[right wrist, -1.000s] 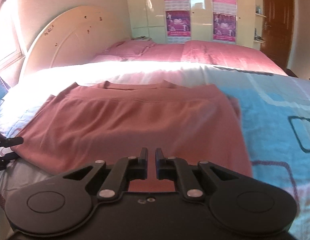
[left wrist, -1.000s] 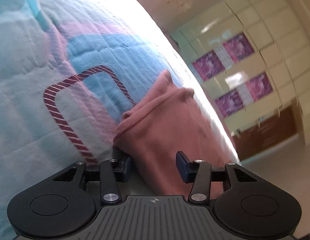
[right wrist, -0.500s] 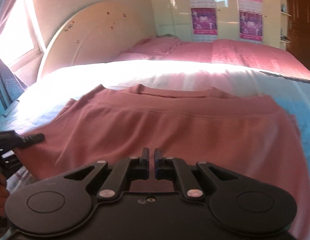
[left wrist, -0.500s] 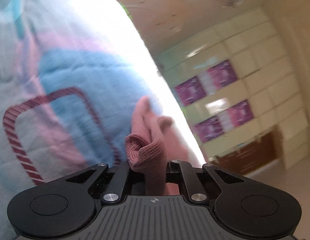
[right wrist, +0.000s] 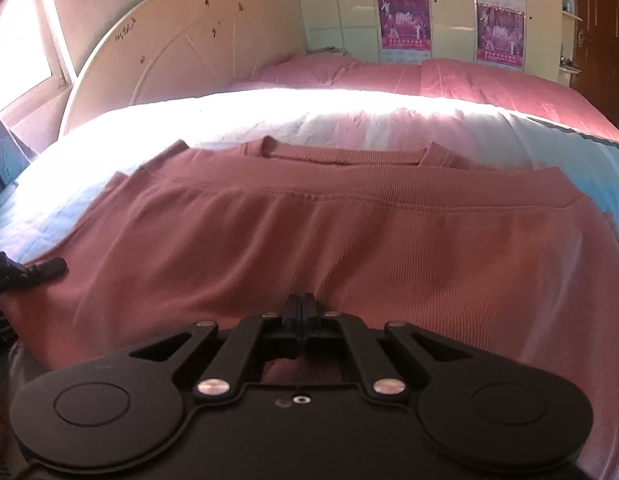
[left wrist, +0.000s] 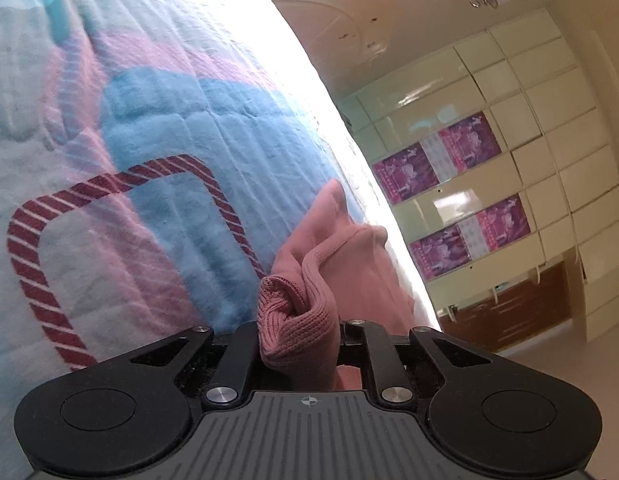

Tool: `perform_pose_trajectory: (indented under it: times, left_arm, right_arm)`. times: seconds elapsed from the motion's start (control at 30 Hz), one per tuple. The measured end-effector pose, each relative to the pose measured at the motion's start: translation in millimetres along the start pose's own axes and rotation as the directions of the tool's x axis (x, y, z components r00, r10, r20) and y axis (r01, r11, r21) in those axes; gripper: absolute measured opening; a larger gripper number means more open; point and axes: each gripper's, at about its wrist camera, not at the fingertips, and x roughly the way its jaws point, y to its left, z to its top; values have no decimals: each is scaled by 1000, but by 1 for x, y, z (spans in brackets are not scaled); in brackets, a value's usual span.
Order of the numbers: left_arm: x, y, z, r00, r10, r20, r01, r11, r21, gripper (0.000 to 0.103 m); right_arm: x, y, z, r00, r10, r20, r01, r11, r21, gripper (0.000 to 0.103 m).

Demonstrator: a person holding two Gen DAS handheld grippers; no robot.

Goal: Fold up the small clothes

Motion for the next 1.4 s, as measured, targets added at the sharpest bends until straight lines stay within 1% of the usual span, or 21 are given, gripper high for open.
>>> perform_pose_trajectory:
  times: [0.07, 0.13, 0.4, 0.53, 0.67, 0.7, 0.73, 0.77, 0.83, 0.93, 1.03, 1.07, 1.13, 1.17, 1.2, 1.23, 1.27, 1.3, 1.33, 1.37, 1.4]
  left_arm:
    - [-7, 8, -4, 1000, 0, 2, 0, 1000, 17, 10]
    - [-8, 8, -3, 1000, -3, 1, 3, 1000, 15, 9]
    - [-15, -1, -6, 1000, 12, 17, -13, 999, 42, 9]
    - [-26, -35, -9, 998, -56, 28, 53, 994, 94, 9]
    - [-25, -79, -14, 993, -122, -3, 121, 981, 151, 9]
    - [-23, -91, -17, 990, -139, -18, 140, 977, 163, 9]
    - [-22, -102, -19, 988, -153, -35, 156, 972, 178, 9]
    - [-21, -116, -23, 985, -166, -53, 174, 965, 197, 9]
    - [-17, -143, -34, 977, -193, -90, 210, 948, 241, 9]
    - [-11, -189, -62, 965, -210, -160, 252, 912, 324, 9]
    - [-3, -230, -103, 942, -231, -245, 312, 871, 379, 9]
    - [1, -245, -123, 932, -226, -283, 327, 858, 395, 9]
    - [14, -267, -162, 918, -180, -354, 333, 835, 438, 9]
    - [22, -279, -189, 907, -141, -396, 336, 809, 481, 10]
    - [30, -287, -214, 896, -93, -433, 332, 789, 516, 15]
    - [39, -292, -237, 863, -38, -504, 342, 778, 527, 32]
    - [37, -296, -250, 828, -33, -560, 379, 769, 514, 34]
    - [27, -299, -252, 821, -66, -567, 412, 756, 509, 35]
    - [15, -302, -248, 830, -84, -552, 425, 736, 527, 36]
    - [3, -303, -237, 849, -85, -521, 414, 721, 556, 36]
    - [-5, -300, -220, 867, -90, -490, 397, 720, 569, 36]
  right_arm:
    - [-4, 4, 1, 1000, 6, 28, -6, 1000, -11, 3]
    - [6, 4, -4, 1000, -13, -6, 13, 1000, -29, 1]
    - [8, 0, -2, 1000, 0, -7, -1, 1000, -24, 0]
    - [9, -3, -1, 1000, 16, -10, -16, 1000, -11, 0]
    - [8, -11, 3, 999, 50, -21, -49, 999, 18, 1]
    - [3, -17, 5, 998, 60, -11, -60, 997, 53, 2]
    - [-8, -26, 7, 998, 64, 27, -66, 993, 100, 9]
    - [-19, -37, 7, 996, 59, 66, -68, 988, 142, 9]
    - [-39, -59, 6, 993, 37, 111, -60, 976, 208, 9]
    - [-69, -100, 1, 988, -8, 154, -38, 955, 294, 9]
    - [-96, -139, -8, 983, -61, 173, -4, 936, 353, 9]
    - [-105, -152, -12, 981, -78, 177, 5, 926, 377, 9]
    - [-120, -176, -20, 979, -101, 177, 18, 907, 420, 10]
    - [-125, -187, -24, 979, -104, 174, 17, 898, 440, 18]
    - [-130, -199, -29, 980, -100, 171, 10, 887, 462, 26]
    - [-133, -209, -34, 981, -103, 164, 11, 874, 485, 50]
    - [-136, -218, -38, 981, -111, 162, 13, 859, 512, 67]
    - [-141, -227, -43, 979, -108, 173, -1, 847, 531, 65]
    - [-145, -233, -44, 979, -87, 185, -26, 843, 537, 54]
    - [-146, -237, -45, 980, -56, 189, -55, 841, 539, 44]
    - [-145, -239, -45, 981, -27, 190, -81, 841, 535, 42]
